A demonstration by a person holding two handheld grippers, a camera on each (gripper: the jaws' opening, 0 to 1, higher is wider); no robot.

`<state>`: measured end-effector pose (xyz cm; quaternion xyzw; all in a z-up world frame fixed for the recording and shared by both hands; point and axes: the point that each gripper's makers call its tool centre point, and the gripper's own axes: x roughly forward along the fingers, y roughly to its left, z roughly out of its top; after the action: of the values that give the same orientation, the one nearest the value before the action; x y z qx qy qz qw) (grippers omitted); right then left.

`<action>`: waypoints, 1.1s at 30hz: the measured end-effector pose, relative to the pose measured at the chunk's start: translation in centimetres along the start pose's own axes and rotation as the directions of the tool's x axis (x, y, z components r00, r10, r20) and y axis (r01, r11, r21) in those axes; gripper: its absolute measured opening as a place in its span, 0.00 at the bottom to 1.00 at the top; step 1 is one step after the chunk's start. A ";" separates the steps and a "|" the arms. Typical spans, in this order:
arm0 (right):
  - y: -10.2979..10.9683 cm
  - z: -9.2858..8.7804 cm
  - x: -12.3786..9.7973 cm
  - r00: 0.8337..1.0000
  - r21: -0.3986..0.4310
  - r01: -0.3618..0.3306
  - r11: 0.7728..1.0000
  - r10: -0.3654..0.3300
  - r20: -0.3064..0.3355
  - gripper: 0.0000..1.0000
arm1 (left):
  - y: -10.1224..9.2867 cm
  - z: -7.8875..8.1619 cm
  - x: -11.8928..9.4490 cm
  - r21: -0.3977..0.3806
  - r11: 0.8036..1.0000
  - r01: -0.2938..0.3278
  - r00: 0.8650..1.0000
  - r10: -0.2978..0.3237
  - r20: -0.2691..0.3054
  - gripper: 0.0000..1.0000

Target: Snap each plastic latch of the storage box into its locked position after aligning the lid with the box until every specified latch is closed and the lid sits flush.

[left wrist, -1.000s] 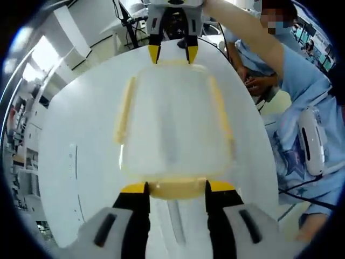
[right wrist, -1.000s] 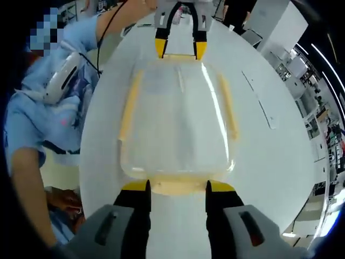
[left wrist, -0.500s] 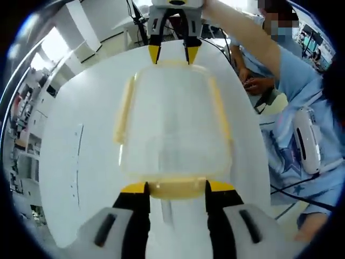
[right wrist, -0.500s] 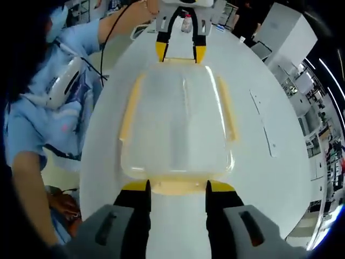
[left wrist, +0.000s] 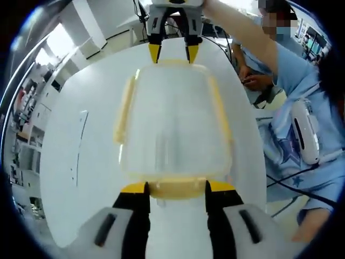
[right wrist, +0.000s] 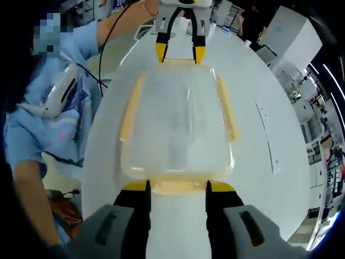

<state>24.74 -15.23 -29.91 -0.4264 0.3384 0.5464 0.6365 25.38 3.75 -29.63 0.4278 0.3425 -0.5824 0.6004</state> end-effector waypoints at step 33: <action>0.8 5.3 4.6 0.994 0.001 -0.066 0.998 0.066 0.090 0.38 | -0.8 -7.0 -0.9 -0.066 0.997 0.036 0.999 -0.036 -0.001 0.40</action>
<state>24.58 -8.47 -31.94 -0.3885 0.3245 0.5851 0.6336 25.14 10.56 -31.72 0.4021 0.3697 -0.5811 0.6033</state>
